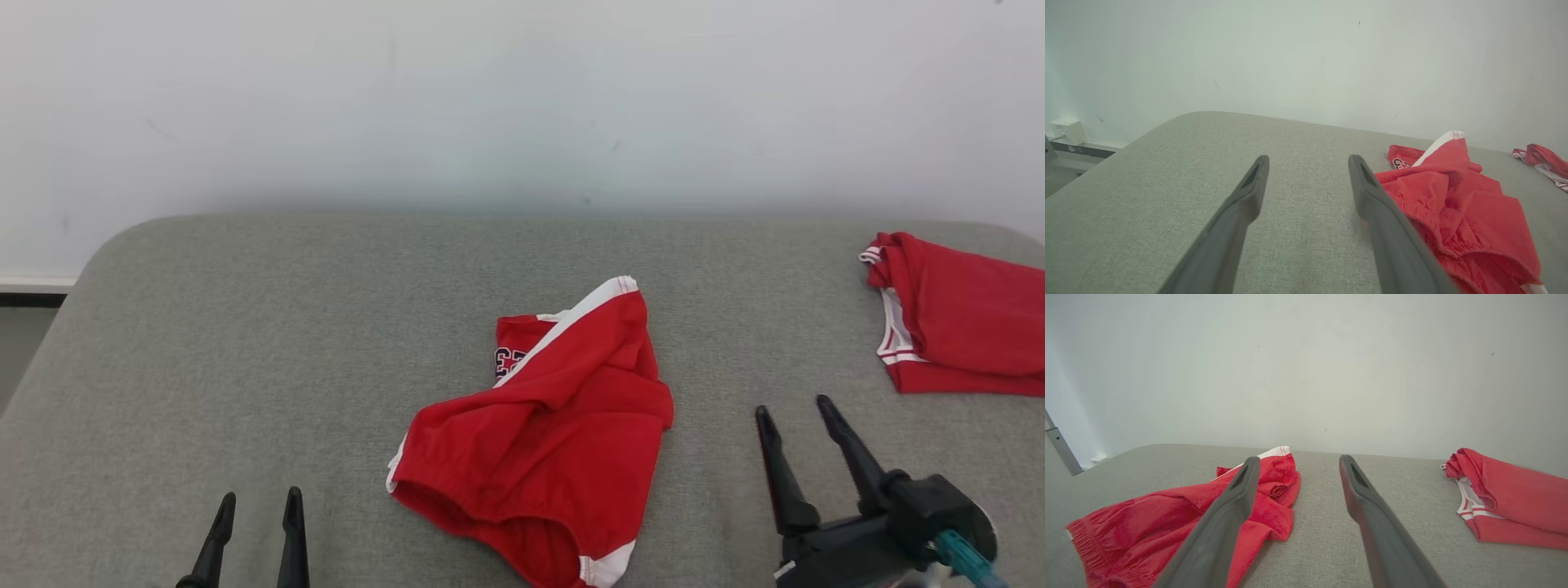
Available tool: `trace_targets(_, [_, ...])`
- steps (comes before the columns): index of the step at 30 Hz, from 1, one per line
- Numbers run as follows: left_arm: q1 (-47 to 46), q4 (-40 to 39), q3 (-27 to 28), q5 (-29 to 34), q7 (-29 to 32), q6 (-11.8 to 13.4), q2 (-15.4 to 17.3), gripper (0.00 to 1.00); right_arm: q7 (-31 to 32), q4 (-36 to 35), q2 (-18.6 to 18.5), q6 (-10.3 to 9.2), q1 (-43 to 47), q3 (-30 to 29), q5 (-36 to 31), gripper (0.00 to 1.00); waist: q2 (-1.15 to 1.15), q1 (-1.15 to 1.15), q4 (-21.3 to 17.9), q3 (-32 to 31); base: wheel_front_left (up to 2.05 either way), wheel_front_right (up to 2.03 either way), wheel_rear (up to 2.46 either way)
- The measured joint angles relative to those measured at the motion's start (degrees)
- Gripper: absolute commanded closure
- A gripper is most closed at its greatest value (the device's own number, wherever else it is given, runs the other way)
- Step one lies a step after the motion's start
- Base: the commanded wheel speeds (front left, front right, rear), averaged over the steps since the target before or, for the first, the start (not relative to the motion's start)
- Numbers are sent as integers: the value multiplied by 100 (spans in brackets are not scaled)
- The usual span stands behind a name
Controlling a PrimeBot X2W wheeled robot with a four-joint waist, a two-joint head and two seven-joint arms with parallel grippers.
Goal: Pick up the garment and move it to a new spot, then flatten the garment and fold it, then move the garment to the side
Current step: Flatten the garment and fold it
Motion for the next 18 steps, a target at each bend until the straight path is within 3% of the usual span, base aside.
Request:
trace_targets(5, [3, -38, -1, 44, 1, 0, -3, 0, 0, -382, 136, -1, 389, -437, -99, 0, 0, 0, -159, -18, 0, 0, 0])
trace_targets(18, [105, -211, 57, 213, 0, 0, 51, 0, 0, -834, 387, -1, 804, -719, -154, 0, 0, 1, -277, -77, 0, 0, 0])
